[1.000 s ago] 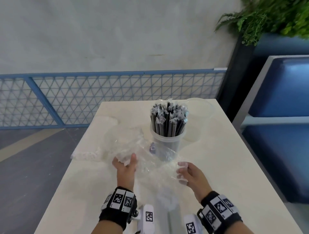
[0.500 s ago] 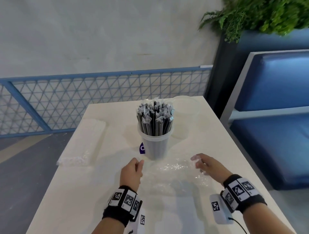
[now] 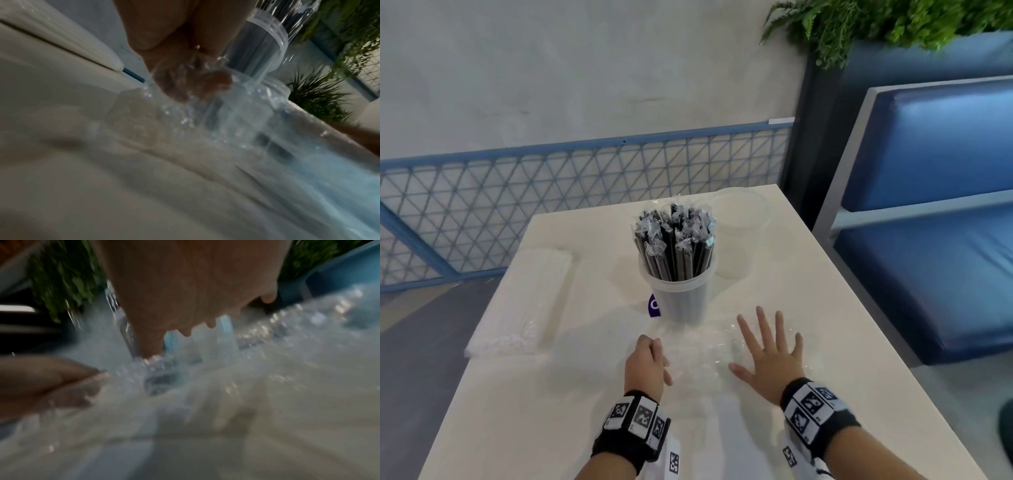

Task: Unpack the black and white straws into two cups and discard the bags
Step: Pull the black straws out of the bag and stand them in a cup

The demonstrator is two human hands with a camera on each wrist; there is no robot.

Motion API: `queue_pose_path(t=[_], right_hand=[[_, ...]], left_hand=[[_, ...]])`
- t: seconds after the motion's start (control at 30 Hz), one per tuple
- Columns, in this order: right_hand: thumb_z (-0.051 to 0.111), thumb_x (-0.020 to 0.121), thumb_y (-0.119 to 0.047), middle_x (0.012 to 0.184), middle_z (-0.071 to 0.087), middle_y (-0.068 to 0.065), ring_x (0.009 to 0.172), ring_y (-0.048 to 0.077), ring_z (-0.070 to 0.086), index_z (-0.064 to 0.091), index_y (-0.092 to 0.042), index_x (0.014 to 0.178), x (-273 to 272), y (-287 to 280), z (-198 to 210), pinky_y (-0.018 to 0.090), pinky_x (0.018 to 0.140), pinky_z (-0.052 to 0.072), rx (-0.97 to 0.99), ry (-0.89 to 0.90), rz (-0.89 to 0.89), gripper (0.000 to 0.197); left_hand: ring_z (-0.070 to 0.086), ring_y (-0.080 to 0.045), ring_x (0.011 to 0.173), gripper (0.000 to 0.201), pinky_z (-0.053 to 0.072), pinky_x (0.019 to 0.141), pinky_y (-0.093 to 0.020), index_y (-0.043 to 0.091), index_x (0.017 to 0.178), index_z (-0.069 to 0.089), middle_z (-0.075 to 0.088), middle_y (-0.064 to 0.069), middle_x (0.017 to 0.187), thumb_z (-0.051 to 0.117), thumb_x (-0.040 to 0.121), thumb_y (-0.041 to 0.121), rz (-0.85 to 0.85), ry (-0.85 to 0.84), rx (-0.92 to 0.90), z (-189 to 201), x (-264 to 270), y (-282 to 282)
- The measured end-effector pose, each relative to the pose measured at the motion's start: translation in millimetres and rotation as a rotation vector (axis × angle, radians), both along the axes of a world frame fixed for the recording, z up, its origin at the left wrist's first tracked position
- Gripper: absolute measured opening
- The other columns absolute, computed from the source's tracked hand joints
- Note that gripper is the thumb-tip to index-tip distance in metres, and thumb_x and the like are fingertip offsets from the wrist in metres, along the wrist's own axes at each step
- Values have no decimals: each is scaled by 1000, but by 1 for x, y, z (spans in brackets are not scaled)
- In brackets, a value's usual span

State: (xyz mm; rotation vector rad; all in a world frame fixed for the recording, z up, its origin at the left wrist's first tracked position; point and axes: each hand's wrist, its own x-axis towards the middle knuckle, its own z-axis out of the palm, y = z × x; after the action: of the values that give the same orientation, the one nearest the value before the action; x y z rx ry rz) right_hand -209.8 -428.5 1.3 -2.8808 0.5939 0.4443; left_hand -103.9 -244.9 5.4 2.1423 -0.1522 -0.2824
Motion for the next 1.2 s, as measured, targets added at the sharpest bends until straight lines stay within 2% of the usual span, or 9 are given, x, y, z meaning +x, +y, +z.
queue_pose_path(t=[0.07, 0.23, 0.37, 0.53, 0.63, 0.83, 0.97, 1.1, 1.2], right_hand=[[-31, 27, -87, 139, -47, 0, 127, 30, -41, -41, -35, 125, 1, -3, -12, 63, 110, -6, 77, 167, -29, 111], [23, 80, -77, 135, -47, -3, 136, 35, -34, -31, -35, 137, 6, -6, -21, 65, 109, -7, 98, 306, 18, 90], [27, 79, -77, 141, -45, -7, 137, 33, -34, -27, -38, 140, 7, -6, -25, 65, 109, -7, 124, 325, 26, 90], [36, 71, -81, 133, -47, -14, 137, 26, -34, -26, -40, 139, 2, -19, -24, 64, 109, -6, 171, 329, 36, 101], [42, 66, -83, 135, -48, -10, 137, 23, -34, -28, -37, 139, -4, -31, -21, 61, 111, -7, 177, 334, 48, 112], [46, 41, -92, 145, -43, -7, 138, 16, -32, -30, -33, 139, -16, -44, -19, 62, 111, -4, 193, 306, -50, 138], [57, 60, -78, 155, -26, -1, 144, 21, -18, -16, -32, 145, -9, -38, 1, 62, 112, -3, 162, 274, -67, 121], [60, 68, -69, 152, 27, -4, 137, 15, 33, 20, -34, 144, 11, -21, 59, 51, 115, 8, 285, -222, -104, 92], [74, 67, -49, 145, 36, -2, 122, 8, 44, 27, -27, 142, 37, -11, 103, 25, 101, 33, 568, -611, -85, 91]], left_hand=[[63, -31, 79, 15, 51, 78, -44, 6, 99, 50, 59, -9, 90, 56, 85, 8, -3, -208, 191, -3, -1, 1], [48, -21, 128, 76, 36, 104, -45, 16, 133, 38, 50, -4, 139, 66, 70, 47, -576, -578, 610, 3, -15, -18], [-21, -25, 142, 95, -11, 114, -47, 23, 145, -13, -23, -1, 152, 36, 80, 71, -890, -177, 829, -20, -15, -25], [-34, -26, 136, 127, -10, 114, -54, 32, 139, -27, -46, 7, 137, 36, 47, 94, -969, -42, 909, -34, -3, -15], [-36, -26, 135, 147, -10, 113, -55, 29, 137, -31, -46, 2, 141, 20, 18, 98, -953, -6, 909, -33, 6, -8], [-35, -26, 136, 143, -12, 113, -56, 32, 124, -40, -44, -1, 143, 28, 16, 97, -882, 62, 870, -28, 14, 11], [-30, -23, 138, 158, -13, 114, -54, 17, 134, -35, -36, -7, 148, 27, 13, 96, -821, 53, 847, -7, 15, 12], [-19, -20, 142, 157, -2, 117, -49, 15, 140, -27, -30, -3, 151, 54, 28, 87, -482, -32, 478, 46, 44, 17], [-10, -14, 144, 153, 6, 119, -34, 16, 143, -21, -20, -2, 155, 69, 32, 73, -369, -37, 155, 92, 77, 21]])
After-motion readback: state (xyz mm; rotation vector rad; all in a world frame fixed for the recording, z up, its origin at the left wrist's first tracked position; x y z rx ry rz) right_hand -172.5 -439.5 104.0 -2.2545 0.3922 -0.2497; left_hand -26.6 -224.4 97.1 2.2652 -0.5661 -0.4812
